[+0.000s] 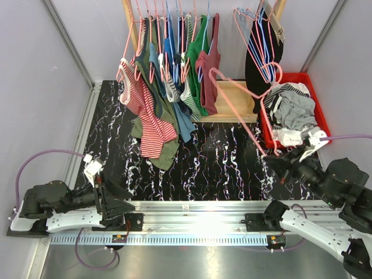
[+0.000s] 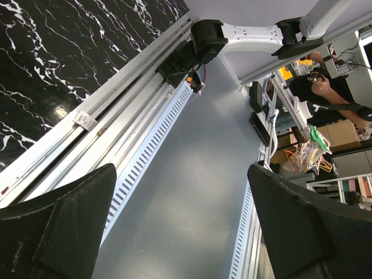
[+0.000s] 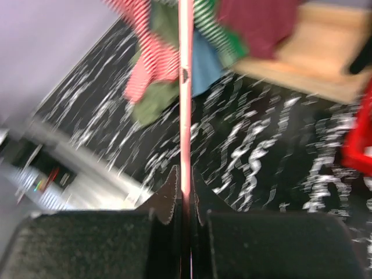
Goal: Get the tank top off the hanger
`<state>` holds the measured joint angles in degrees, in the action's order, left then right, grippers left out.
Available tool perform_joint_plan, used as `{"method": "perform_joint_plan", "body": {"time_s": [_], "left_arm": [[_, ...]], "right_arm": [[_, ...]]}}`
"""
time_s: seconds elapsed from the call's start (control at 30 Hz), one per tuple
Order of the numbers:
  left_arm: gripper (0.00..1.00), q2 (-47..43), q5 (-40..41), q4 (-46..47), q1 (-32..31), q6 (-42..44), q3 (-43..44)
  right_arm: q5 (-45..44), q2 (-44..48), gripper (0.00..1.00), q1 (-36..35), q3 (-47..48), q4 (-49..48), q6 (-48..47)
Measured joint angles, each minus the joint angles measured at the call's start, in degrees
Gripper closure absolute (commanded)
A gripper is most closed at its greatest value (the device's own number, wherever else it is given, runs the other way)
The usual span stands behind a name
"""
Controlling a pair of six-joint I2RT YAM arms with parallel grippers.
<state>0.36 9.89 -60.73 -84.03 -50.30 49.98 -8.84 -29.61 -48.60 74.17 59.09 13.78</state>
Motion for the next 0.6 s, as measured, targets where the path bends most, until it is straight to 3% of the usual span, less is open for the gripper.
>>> {"method": "perform_joint_plan", "body": {"time_s": [0.17,0.37,0.47,0.6], "left_arm": [[0.01,0.3,-0.3,3.3,-0.1,1.5,-0.9],[0.01,2.8,-0.7,7.2,-0.1,3.1,-3.0],[0.01,4.1,-0.6,8.0,-0.1,3.7,-4.5],[0.01,6.6,-0.6,9.2,-0.1,4.5,-6.1]], "right_arm": [[-13.0,-2.3,1.0,0.0,0.4,-5.0,0.4],[-20.8,-17.0,1.0,0.1,2.3,-12.9,-0.8],[-20.4,-26.4,1.0,2.3,7.2,-15.3,-1.6],[-13.0,-36.1,1.0,16.0,14.0,-17.8,-1.4]]}}
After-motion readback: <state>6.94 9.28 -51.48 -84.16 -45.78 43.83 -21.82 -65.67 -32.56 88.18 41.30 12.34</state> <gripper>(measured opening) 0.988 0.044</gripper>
